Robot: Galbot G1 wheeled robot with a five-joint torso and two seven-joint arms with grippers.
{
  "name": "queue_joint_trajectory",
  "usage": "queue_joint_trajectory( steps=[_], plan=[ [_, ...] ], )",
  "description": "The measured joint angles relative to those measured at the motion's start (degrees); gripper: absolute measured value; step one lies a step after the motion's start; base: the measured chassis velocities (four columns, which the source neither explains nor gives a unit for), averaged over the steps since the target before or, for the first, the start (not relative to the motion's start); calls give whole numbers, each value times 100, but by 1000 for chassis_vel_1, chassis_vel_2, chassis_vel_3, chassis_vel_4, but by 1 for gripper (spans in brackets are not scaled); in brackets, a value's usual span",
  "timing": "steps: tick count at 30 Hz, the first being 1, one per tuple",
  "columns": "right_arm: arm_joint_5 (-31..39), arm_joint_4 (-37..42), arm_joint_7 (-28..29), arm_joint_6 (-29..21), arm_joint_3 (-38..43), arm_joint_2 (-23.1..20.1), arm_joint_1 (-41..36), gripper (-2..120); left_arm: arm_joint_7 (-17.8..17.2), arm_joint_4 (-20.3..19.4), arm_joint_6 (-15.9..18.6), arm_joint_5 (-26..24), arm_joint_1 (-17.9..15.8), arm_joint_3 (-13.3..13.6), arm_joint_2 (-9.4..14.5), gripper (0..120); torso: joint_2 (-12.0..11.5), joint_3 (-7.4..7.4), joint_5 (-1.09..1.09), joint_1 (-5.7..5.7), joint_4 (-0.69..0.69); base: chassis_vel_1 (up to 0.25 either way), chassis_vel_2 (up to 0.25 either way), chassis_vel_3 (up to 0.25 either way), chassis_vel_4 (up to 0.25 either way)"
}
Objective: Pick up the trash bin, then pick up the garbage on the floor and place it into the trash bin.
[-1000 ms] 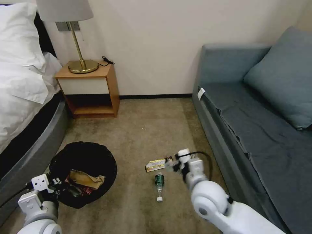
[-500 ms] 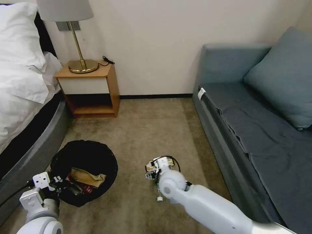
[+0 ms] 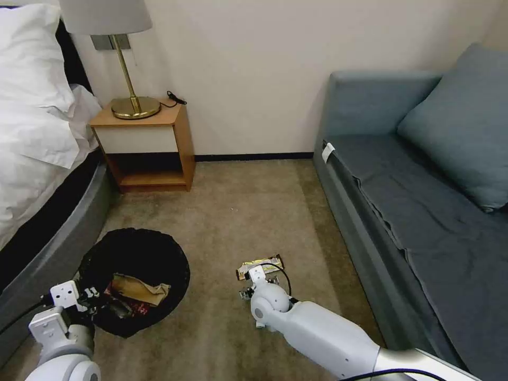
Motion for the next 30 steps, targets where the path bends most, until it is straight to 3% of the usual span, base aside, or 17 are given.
queue_joint_trajectory(
  steps=[18, 21, 25, 30],
  plan=[
    [-645, -1288, -494, 402, 21, 414, -14, 100, -7, -52, -68, 23, 76, -44, -16, 2, 0, 0, 0, 0, 0, 0, 0, 0, 0],
    [-673, -1288, -514, 408, 23, 407, -25, 95, -9, -48, -87, 30, 79, -62, -16, 2, 0, 0, 0, 0, 0, 0, 0, 0, 0],
    [-709, -1153, -527, 412, 28, 336, -60, 76, -12, -30, -99, 69, 55, -44, -27, 2, 0, 0, 0, 0, 0, 0, 0, 0, 0],
    [-727, -1056, -531, 414, 24, 293, -76, 62, -12, -8, -104, 83, 39, -28, -32, 2, 0, 0, 0, 0, 0, 0, 0, 0, 0]
  ],
)
